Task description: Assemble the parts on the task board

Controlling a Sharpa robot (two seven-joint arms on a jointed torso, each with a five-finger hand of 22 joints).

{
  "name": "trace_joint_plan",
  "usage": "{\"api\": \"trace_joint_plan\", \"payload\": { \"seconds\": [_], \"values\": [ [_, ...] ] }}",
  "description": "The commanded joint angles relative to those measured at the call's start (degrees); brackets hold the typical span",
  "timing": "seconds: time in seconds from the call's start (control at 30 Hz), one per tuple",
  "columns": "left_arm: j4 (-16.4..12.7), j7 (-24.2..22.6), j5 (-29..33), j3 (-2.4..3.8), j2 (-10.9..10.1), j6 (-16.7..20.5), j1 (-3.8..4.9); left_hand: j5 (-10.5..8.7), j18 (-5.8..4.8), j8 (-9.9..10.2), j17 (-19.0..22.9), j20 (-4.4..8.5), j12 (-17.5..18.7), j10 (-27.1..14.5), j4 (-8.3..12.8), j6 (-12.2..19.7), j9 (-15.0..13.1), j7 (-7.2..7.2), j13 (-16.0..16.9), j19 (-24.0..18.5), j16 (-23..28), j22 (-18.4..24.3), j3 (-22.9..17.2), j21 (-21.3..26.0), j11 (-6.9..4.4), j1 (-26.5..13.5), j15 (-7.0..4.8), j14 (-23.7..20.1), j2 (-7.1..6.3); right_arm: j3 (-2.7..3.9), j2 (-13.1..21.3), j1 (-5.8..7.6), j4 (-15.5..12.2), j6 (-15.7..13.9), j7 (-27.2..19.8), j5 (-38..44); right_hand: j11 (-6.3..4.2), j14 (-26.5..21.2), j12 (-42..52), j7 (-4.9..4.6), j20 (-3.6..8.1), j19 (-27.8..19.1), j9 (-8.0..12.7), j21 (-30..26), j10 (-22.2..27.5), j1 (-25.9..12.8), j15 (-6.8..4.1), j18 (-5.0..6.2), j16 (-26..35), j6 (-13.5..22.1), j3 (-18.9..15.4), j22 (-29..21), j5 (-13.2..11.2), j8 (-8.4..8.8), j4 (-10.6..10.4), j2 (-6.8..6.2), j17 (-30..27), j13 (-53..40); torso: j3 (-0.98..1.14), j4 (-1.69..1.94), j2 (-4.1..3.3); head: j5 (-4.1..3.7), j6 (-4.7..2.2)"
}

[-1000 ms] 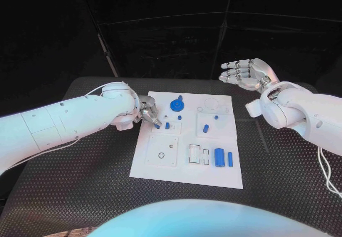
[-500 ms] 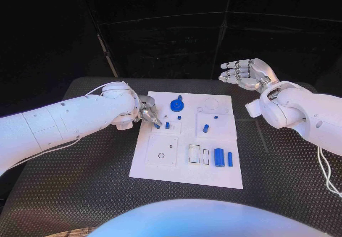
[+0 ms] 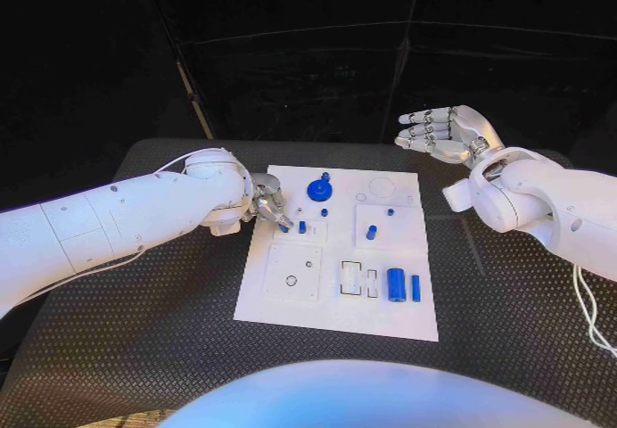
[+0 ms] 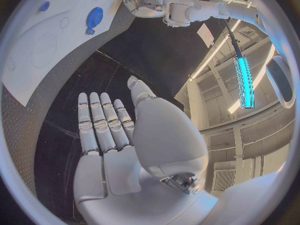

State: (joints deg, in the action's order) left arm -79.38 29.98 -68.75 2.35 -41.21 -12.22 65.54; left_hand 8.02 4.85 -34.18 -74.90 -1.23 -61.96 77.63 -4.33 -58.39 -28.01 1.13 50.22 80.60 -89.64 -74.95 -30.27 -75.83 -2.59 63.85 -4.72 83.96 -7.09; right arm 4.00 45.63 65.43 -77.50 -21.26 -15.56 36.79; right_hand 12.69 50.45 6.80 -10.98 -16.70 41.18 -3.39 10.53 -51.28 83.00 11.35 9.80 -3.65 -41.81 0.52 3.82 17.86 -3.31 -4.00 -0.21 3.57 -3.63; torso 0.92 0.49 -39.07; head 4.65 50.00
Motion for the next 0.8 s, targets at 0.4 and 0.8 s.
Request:
{"api": "trace_joint_plan", "payload": {
  "seconds": [0.4,0.8],
  "values": [
    [0.13,-0.02,0.02,-0.26,0.35,-1.03,-0.33,-0.21,-0.89,0.56,-15.10,0.03,-0.48,0.59,-1.46,-0.93,0.38,-0.07,0.53,0.71,-0.36,-0.45,1.97,-0.57,-0.10,-1.63,-0.58,6.04,0.55,0.05,-0.07,0.12,-0.15,0.52,-0.42,-0.18,0.13,-0.42,-0.32,-4.53,0.08,0.55,0.09,-0.25,0.41,-0.77,0.01,-0.44,0.26,0.57,-0.02,-0.09,-0.11,0.16,0.32,0.01,-0.09,0.07,0.04,-0.04,-0.03,-0.02,0.00],
    [0.33,0.01,0.02,-0.26,0.41,-1.59,-0.33,-0.29,-0.99,0.96,-15.10,0.07,-0.80,0.94,-5.04,-1.95,0.85,-0.07,1.30,0.97,-0.36,-0.95,7.41,-0.80,-0.08,-4.49,-0.59,6.04,0.51,0.05,-0.12,0.12,-0.09,0.63,-0.41,-0.22,0.17,-0.59,-0.35,-4.59,0.08,0.58,0.09,-0.35,0.45,-0.88,0.04,-0.47,0.28,0.62,-0.03,-0.10,-0.10,0.17,0.39,0.02,-0.11,0.07,0.03,-0.03,0.00,-0.11,0.00]
  ]
}}
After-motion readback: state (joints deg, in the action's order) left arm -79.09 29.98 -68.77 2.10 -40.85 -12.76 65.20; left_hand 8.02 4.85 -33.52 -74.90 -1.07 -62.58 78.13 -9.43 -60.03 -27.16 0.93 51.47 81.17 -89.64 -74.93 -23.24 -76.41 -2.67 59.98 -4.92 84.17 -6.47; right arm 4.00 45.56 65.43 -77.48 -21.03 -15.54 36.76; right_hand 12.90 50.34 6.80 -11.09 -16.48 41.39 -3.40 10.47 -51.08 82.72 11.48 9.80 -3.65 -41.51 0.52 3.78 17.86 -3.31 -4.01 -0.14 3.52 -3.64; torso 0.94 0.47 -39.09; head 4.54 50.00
